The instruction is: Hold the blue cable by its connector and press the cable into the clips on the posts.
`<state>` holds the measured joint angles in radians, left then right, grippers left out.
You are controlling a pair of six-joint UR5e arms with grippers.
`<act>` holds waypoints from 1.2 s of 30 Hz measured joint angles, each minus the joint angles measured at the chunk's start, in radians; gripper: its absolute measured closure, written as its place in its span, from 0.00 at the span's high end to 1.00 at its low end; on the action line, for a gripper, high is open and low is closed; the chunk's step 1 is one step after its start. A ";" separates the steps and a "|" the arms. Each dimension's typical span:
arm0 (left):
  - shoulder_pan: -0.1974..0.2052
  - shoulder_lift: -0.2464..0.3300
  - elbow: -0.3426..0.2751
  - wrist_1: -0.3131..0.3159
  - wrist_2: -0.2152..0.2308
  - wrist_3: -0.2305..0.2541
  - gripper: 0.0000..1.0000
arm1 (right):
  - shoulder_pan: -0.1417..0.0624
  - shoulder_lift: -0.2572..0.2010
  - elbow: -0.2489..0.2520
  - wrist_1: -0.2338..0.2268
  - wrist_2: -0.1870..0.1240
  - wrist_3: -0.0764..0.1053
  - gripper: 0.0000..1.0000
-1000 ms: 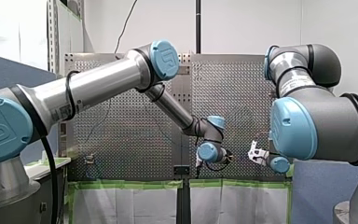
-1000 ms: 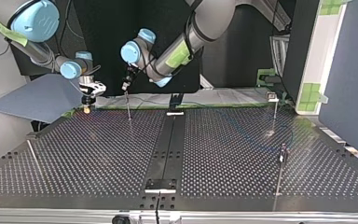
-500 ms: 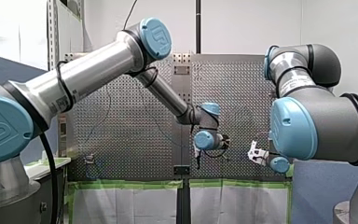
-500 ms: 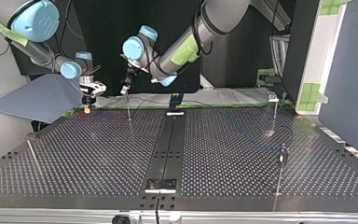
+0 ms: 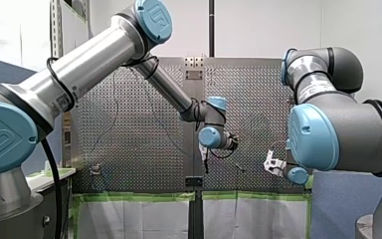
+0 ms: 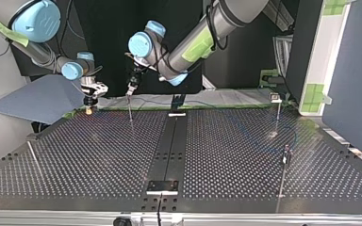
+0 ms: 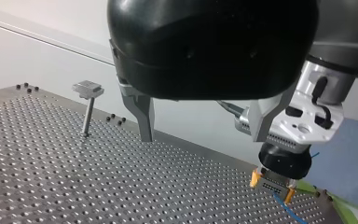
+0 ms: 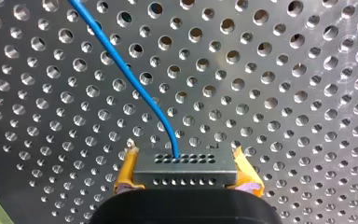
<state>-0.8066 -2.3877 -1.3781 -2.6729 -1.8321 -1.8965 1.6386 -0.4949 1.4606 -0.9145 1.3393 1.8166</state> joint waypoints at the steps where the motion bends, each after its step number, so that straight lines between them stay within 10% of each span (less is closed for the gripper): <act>1: 0.000 0.008 -0.009 -0.001 0.000 0.000 1.00 | 0.000 0.000 0.000 0.000 0.000 0.000 0.00; 36: 0.000 0.348 -0.348 0.009 -0.028 -0.004 1.00 | 0.016 0.000 0.000 0.000 0.003 -0.002 0.00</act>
<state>-0.8068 -2.0401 -1.7259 -2.6638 -1.8603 -1.9005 1.6544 -0.4949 1.4603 -0.9144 1.3426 1.8149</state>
